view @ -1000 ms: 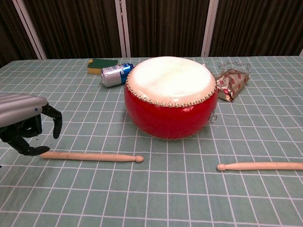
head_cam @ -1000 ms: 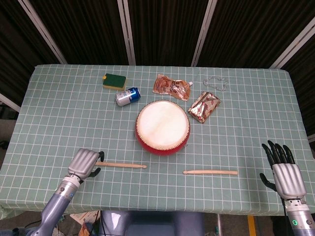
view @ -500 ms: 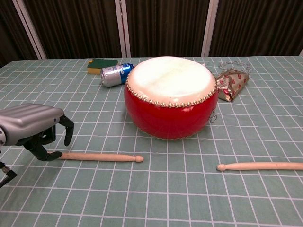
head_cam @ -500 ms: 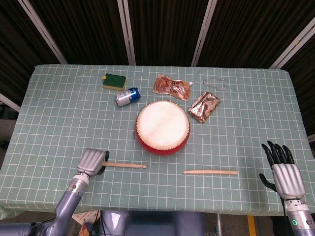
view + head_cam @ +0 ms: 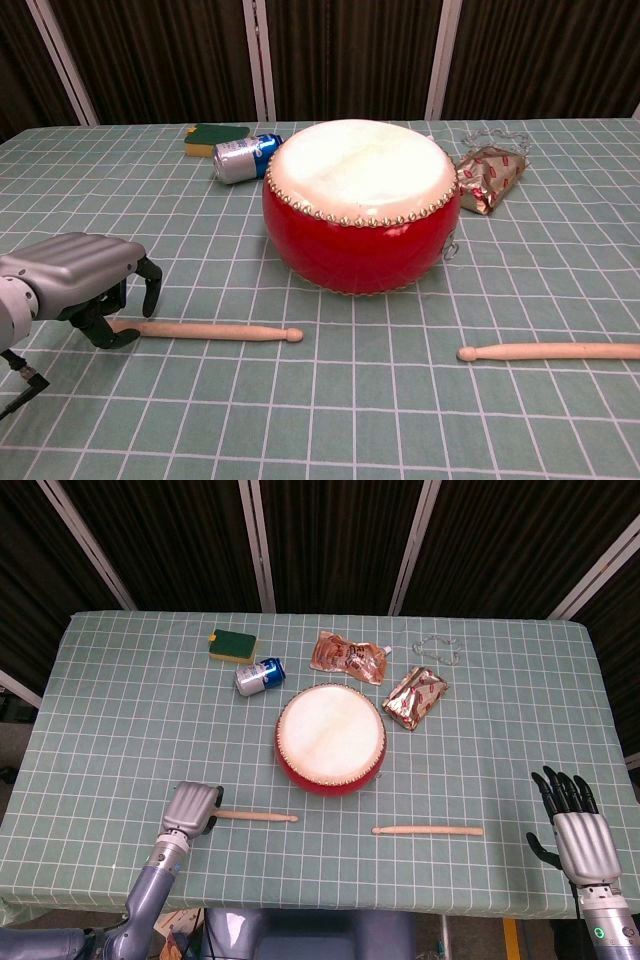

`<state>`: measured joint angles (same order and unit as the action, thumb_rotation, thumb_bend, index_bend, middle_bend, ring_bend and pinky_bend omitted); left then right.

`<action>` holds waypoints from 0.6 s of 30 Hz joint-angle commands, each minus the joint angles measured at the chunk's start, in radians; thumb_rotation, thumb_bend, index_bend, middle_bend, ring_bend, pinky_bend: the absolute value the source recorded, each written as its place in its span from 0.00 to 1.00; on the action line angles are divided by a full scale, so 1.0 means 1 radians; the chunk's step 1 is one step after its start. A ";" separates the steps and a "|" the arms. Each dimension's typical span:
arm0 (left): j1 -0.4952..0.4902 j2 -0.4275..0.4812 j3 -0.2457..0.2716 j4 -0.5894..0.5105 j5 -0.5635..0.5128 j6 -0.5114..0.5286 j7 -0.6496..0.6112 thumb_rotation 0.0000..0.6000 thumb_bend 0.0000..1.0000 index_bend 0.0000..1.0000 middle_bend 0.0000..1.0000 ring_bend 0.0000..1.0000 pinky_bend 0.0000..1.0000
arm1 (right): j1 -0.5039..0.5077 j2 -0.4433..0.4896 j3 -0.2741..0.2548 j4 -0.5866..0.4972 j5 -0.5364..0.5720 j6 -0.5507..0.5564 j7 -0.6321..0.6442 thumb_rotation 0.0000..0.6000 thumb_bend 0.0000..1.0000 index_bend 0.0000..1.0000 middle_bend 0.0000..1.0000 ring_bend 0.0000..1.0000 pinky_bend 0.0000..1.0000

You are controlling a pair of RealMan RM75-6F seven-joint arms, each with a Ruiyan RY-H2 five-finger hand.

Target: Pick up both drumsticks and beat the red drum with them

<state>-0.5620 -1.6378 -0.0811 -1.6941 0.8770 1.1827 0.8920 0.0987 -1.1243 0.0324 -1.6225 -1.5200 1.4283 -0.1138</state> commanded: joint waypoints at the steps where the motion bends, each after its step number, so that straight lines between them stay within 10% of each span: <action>1: -0.004 -0.007 0.003 0.008 -0.006 0.000 0.003 1.00 0.31 0.48 1.00 1.00 1.00 | 0.000 0.000 0.000 0.000 0.000 0.000 0.001 1.00 0.33 0.00 0.00 0.00 0.00; 12: -0.011 -0.036 0.018 0.047 -0.030 -0.001 0.002 1.00 0.32 0.50 1.00 1.00 1.00 | 0.001 0.000 -0.001 -0.003 0.001 -0.002 0.000 1.00 0.33 0.00 0.00 0.00 0.00; 18: -0.013 -0.038 0.026 0.048 -0.038 0.001 -0.001 1.00 0.52 0.71 1.00 1.00 1.00 | 0.001 0.000 -0.001 -0.005 0.003 -0.004 0.001 1.00 0.33 0.00 0.00 0.00 0.00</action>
<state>-0.5751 -1.6757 -0.0555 -1.6448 0.8384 1.1827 0.8925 0.0997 -1.1239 0.0315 -1.6273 -1.5165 1.4247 -0.1127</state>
